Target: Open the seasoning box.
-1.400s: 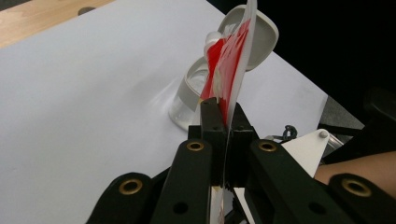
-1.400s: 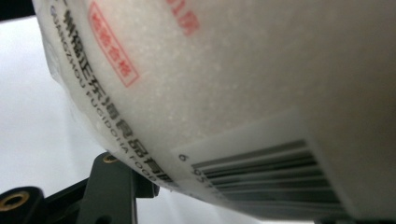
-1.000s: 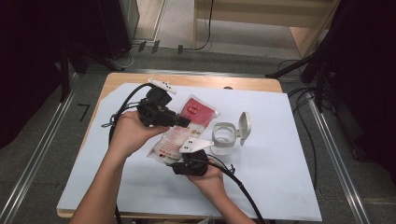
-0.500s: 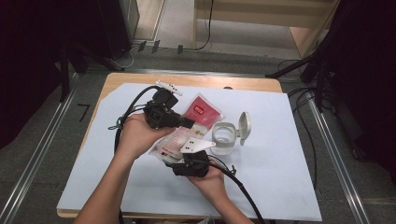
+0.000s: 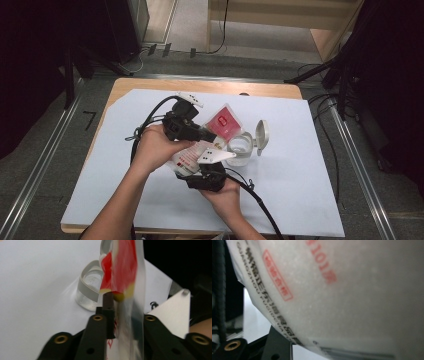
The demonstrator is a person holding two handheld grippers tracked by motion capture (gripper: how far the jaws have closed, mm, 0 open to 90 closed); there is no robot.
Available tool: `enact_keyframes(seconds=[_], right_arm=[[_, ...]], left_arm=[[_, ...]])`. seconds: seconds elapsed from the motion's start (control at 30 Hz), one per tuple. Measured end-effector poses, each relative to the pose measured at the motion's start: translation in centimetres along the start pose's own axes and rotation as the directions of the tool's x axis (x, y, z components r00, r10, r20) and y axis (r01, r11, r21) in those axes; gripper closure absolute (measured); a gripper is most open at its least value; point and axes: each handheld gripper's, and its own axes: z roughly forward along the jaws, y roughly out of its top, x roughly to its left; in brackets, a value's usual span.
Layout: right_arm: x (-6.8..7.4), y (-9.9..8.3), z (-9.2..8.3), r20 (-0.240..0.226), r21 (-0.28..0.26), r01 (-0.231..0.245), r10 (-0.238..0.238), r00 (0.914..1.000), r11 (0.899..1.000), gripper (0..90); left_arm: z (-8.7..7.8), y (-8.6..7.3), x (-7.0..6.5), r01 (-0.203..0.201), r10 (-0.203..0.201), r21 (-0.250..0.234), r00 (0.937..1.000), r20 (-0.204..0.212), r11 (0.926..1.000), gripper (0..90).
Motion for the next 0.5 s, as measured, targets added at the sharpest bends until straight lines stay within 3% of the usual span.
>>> enact_keyframes(seconds=[0.07, 0.1, 0.27, 0.5], right_arm=[[-0.1, 0.1, -0.2, -0.003, -0.012, -0.012, 0.012, 0.9999, 1.000, 53.5], [-0.5, 0.2, -0.6, -0.006, -0.032, -0.045, 0.045, 0.9990, 0.998, 53.9], [-0.5, 0.2, -0.9, 0.000, -0.031, -0.031, 0.031, 0.9995, 0.999, 54.0], [-0.8, 0.0, -1.3, 0.004, -0.040, -0.034, 0.034, 0.9994, 0.999, 54.3]], left_arm=[[-0.1, 0.0, -0.1, -0.017, 0.017, -0.010, 0.9998, -0.005, 0.9998, 77.4], [-0.5, 0.0, -0.1, -0.012, 0.012, -0.029, 0.9999, -0.005, 0.9995, 75.3], [-0.8, 0.0, 0.0, -0.009, 0.009, -0.012, 0.9999, 0.011, 0.9999, 73.1], [-1.5, -0.1, 0.1, -0.007, 0.007, 0.004, 1.0000, 0.000, 1.0000, 71.5]])
